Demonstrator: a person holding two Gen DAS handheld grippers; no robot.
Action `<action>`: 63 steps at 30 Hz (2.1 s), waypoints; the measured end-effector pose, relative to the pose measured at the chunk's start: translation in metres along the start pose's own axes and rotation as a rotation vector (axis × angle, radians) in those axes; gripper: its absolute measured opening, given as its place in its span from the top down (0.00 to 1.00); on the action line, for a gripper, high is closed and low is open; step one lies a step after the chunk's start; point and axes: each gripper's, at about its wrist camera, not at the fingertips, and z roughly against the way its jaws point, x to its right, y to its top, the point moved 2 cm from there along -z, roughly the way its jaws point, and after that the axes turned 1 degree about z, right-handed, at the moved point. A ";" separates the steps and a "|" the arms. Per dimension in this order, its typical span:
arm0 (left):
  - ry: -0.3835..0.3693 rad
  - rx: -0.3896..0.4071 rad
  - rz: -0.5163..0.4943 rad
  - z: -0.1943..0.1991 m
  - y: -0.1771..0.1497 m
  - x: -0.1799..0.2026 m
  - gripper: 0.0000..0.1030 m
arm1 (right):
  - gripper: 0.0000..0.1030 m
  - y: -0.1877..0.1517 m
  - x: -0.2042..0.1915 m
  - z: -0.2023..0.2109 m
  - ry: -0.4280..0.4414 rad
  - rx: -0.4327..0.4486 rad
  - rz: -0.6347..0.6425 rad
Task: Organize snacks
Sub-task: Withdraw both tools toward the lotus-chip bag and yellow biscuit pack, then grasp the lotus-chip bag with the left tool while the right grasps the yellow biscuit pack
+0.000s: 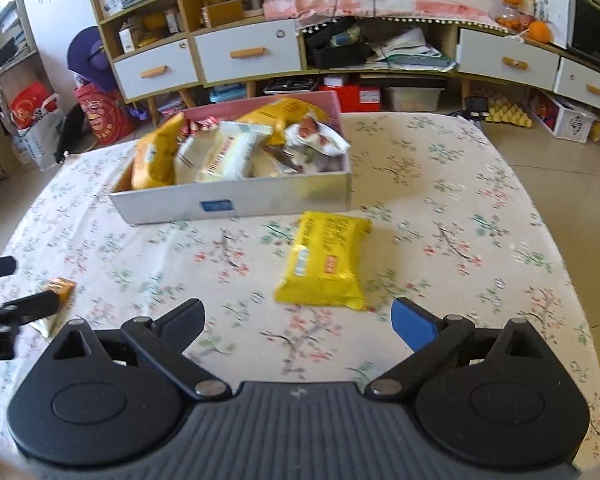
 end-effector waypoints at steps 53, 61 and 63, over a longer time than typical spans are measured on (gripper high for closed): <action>0.043 -0.054 0.159 -0.035 -0.037 -0.028 0.57 | 0.10 0.008 -0.007 -0.073 -0.053 0.003 0.080; 0.035 -0.069 0.192 -0.036 -0.032 -0.028 0.63 | 0.46 0.014 -0.009 -0.071 -0.053 0.023 0.086; 0.030 -0.071 0.193 -0.036 -0.031 -0.026 0.64 | 0.52 0.015 -0.010 -0.070 -0.053 0.019 0.090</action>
